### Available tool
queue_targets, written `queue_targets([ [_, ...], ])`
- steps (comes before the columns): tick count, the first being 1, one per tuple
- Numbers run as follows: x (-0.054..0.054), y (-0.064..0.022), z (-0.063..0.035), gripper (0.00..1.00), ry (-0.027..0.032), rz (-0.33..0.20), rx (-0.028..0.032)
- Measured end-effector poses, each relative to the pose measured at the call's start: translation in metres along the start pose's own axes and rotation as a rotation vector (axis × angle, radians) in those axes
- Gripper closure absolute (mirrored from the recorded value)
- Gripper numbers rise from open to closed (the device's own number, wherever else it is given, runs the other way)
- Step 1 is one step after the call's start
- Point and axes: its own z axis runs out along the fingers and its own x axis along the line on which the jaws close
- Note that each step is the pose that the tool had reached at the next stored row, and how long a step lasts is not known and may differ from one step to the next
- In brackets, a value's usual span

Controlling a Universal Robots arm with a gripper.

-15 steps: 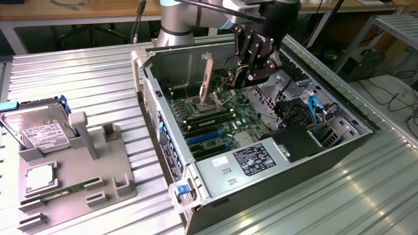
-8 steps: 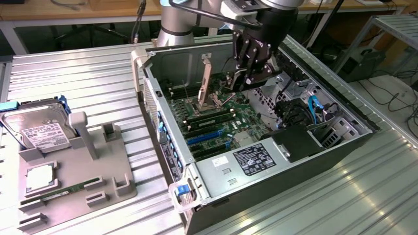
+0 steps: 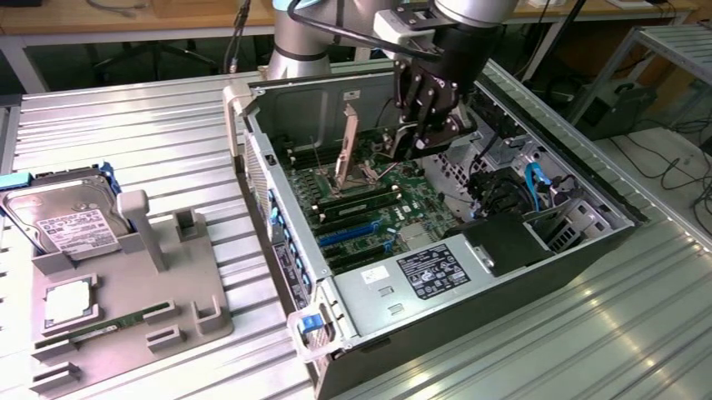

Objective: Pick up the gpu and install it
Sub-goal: 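Insert the gpu into the slot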

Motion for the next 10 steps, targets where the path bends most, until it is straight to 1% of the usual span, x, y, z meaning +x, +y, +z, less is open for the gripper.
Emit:
queue_targets([
  [1,0.0,0.0,0.0,0.72,0.0001,0.0,-0.0001],
  [2,0.0,0.0001,0.0001,0.72,-0.0015,0.0,0.001],
  [3,0.0,0.0,0.001,0.72,-0.0014,-0.004,0.0063],
  [5,-0.001,0.0003,0.0028,0.72,-0.0012,-0.009,0.0112],
  [10,-0.001,0.0027,0.0115,0.72,-0.0015,-0.009,0.0116],
])
